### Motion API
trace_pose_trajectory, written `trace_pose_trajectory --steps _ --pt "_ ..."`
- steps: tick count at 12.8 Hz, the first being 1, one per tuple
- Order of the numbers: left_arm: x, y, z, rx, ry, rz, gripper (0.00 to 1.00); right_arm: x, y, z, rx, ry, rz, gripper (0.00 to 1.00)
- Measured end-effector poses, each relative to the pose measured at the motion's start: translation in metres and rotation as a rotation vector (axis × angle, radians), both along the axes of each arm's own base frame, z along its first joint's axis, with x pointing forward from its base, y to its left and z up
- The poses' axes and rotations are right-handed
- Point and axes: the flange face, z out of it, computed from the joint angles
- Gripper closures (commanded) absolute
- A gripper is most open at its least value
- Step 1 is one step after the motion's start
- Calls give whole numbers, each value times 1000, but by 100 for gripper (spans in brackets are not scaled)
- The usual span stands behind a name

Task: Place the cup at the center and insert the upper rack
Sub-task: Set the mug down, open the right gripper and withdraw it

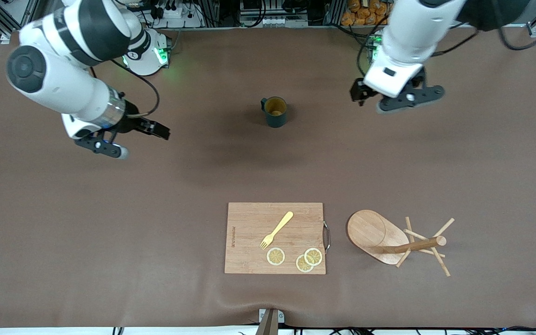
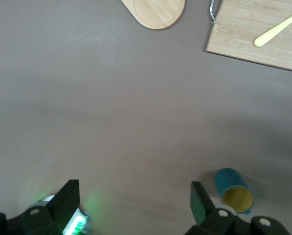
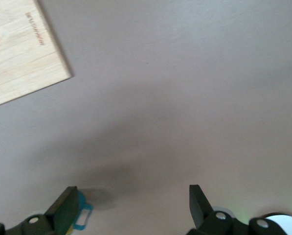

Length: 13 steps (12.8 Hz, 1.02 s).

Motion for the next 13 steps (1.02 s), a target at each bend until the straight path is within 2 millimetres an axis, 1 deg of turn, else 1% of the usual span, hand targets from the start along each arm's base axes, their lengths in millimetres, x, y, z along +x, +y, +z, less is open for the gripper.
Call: trace_pose_trajectory --steps 1,2,3,5,6,7,8,9,10,11,12,13 --pt "-9 -16 -6 1 -11 31 0 -2 -4 3 -19 -1 26 0" --pt "-17 -29 -10 3 -16 59 0 -3 -13 7 -24 -5 54 0" --pt "-26 -42 -13 6 -19 90 0 -1 -31 14 -17 -16 90 0" --pt "-47 -70 -18 13 -20 159 0 1 -87 33 9 -45 144 0" --pt "-60 -88 -22 17 -19 192 0 -3 -113 47 14 -67 159 0" --pt "-74 -107 -26 21 -22 222 0 -9 -132 62 7 -91 180 0" --pt "-89 -128 -30 31 -37 245 0 -18 -148 77 -3 -111 207 0" --pt "-105 -150 -35 43 -59 262 0 -27 -162 89 -4 -114 224 0" --pt "-119 -174 -42 50 -76 278 0 -35 -176 95 -2 -104 225 0" --pt "-133 -199 -48 51 -89 296 0 -41 -189 98 1 -93 217 0" --pt "-145 -223 -57 53 -100 314 0 -42 -197 97 3 -87 210 0" --pt "-159 -246 -69 57 -106 333 0 -42 -199 92 4 -79 206 0"
